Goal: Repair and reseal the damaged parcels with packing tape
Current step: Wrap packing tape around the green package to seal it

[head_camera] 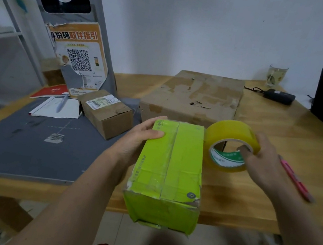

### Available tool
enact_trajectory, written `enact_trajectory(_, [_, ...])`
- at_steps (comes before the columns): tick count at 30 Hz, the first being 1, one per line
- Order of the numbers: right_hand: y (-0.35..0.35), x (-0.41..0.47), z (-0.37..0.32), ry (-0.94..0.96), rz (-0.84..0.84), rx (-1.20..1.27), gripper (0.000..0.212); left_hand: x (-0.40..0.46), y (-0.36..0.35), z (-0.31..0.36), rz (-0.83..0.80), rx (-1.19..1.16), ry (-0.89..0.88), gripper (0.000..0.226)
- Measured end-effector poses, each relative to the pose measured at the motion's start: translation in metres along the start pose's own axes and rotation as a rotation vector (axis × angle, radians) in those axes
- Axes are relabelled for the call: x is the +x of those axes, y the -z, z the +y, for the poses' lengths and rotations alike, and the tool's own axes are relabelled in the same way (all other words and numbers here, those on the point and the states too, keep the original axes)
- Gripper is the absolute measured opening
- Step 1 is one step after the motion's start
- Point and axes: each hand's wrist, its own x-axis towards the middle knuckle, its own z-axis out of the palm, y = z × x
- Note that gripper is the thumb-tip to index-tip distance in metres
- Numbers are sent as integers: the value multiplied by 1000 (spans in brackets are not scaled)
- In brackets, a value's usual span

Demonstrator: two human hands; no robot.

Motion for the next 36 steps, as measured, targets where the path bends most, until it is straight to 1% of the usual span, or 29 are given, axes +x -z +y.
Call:
enact_trajectory(2, [3,2,-1,-4,-3,-10,16,0,5,6,-62,37,9,87])
enact_trajectory(3, [3,3,-1,-4,-5,-12,17,-1,2,12,-61,122,15,95])
enact_trajectory(4, [2,4,-2,-3,-8,-16,18,-1,-3,19,-49,302,20,100])
enact_trajectory(5, [0,5,-4,-2,-10,-22,18,-2,-12,27,-39,584,15,101])
enact_trajectory(7, [-3,6,-6,11,-6,-35,18,-1,-36,37,-42,1297,-3,95])
enact_trajectory(8, [-5,7,-6,17,0,-36,18,0,-47,38,-73,1524,-5,103])
enact_trajectory(9, [-5,7,-7,17,5,-34,19,1,-57,39,-111,1622,20,113])
enact_trajectory(10, [-6,7,-8,12,12,-32,19,1,-65,40,-134,1658,48,118])
enact_trajectory(11, [-6,7,-9,8,15,-28,20,3,-68,39,-157,1672,53,119])
enact_trajectory(13, [-6,7,-8,8,16,-23,19,7,-75,37,-185,1686,33,114])
enact_trajectory(16, [-6,6,-7,13,33,-21,21,6,-91,31,-231,1696,-64,107])
enact_trajectory(18, [-6,5,-6,10,19,-8,21,7,-95,29,-225,1683,-88,106])
enact_trajectory(20, [-7,2,-3,5,-3,31,19,7,-90,29,-160,1682,-53,105])
enact_trajectory(23, [-12,0,1,15,-3,81,16,6,-81,31,19,1691,107,111])
enact_trajectory(25, [-16,1,4,7,10,95,14,6,-82,33,74,1635,201,109])
enact_trajectory(26, [-17,1,5,-5,21,109,16,6,-83,35,84,1609,219,107])
enact_trajectory(28, [-21,1,7,-97,33,240,26,6,-85,38,118,1568,203,100])
enact_trajectory(30, [-27,-2,7,-266,14,510,39,5,-83,39,168,1504,158,94])
enact_trajectory(31, [-32,-5,7,-339,-4,635,39,3,-81,40,188,1449,146,94])
enact_trajectory(32, [-38,-7,7,-387,-36,728,34,2,-78,41,204,1376,147,95])
enact_trajectory(33, [-44,-9,7,-403,-64,754,28,0,-75,42,226,1298,135,97])
enact_trajectory(34, [-49,-9,6,-404,-83,716,27,-1,-71,43,262,1215,120,98])
enact_trajectory(35, [-51,-9,0,-419,-112,656,35,-2,-68,44,307,1130,93,96])
enact_trajectory(36, [-53,-8,-7,-448,-167,612,54,-3,-64,45,360,1043,66,93])
